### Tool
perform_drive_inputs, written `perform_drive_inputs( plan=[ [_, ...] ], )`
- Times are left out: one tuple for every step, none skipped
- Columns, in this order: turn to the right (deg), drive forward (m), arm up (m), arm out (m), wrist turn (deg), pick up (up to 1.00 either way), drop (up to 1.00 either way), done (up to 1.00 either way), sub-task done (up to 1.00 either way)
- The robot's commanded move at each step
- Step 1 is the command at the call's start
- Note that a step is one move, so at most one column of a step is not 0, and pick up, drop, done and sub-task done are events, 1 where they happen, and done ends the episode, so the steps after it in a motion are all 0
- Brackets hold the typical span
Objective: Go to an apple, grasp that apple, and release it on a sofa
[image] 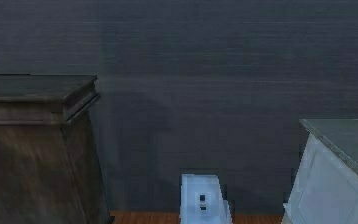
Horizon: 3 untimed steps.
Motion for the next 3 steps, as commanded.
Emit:
perform_drive_inputs(
  plan=[
    [0.0,0.05,0.0,0.0,0.0,0.0,0.0,0.0,0.0],
    [-45.0,0.0,0.0,0.0,0.0,0.0,0.0,0.0,0.0],
    [-33.0,0.0,0.0,0.0,0.0,0.0,0.0,0.0,0.0]
  ],
)
